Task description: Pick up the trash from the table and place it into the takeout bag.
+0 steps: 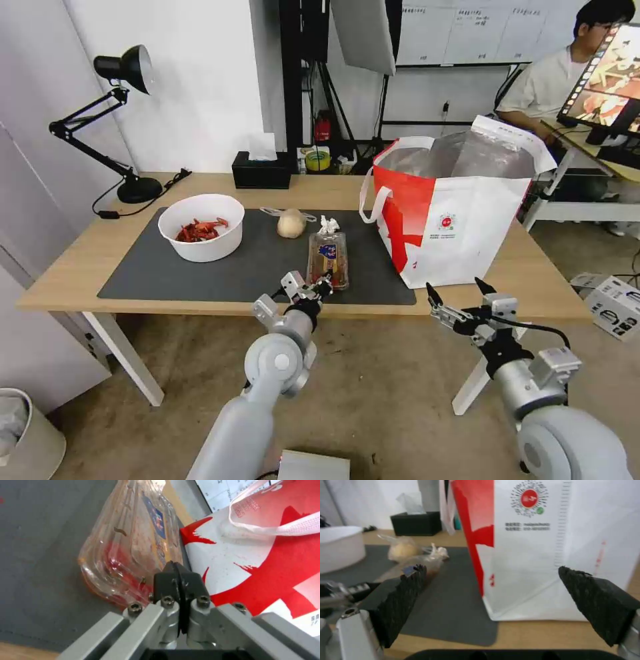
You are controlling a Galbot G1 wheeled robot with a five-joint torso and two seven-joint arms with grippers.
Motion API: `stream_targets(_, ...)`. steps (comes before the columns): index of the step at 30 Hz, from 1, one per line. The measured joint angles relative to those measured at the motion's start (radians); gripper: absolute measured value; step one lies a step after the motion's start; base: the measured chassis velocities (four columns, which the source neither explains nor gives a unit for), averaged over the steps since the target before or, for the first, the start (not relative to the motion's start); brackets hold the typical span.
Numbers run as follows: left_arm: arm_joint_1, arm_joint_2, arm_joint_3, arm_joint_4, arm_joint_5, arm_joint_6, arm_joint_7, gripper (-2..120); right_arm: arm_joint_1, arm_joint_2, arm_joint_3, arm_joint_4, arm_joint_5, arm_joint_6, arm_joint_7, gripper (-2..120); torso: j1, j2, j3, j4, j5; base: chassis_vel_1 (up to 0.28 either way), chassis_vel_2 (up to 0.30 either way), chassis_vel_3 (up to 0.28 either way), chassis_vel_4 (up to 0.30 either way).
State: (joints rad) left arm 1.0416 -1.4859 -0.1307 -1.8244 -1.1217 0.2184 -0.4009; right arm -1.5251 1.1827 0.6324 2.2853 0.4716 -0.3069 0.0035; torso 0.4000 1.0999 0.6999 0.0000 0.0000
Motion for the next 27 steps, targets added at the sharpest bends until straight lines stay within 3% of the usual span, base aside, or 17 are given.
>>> stream_targets(13,-0.002,0.001,0.001,0.01,0.003,0.003,-0.015,0,0.124,-0.129,-0.048,-0.045,0.246,-0.075,0.07,100,0.0,0.0,0.0,-0.0001,0.0001,0.0,0.0,0.0,0.0)
stream_targets(19,-0.001,-0.005,0.001,0.011,0.007,0.004,-0.015,0,0.212,-0.225,-0.088,-0.096,0.402,-0.107,0.112,100,0.0,0.0,0.0,0.0001,0.0001,0.0,0.0,0.0,0.0)
stream_targets(27,-0.002,-0.006,0.003,0.003,0.009,0.004,-0.014,0,0.262,-0.276,-0.119,-0.122,0.478,-0.121,0.139,100,0.0,0.0,0.0,-0.0001,0.0001,0.0,0.0,0.0,0.0)
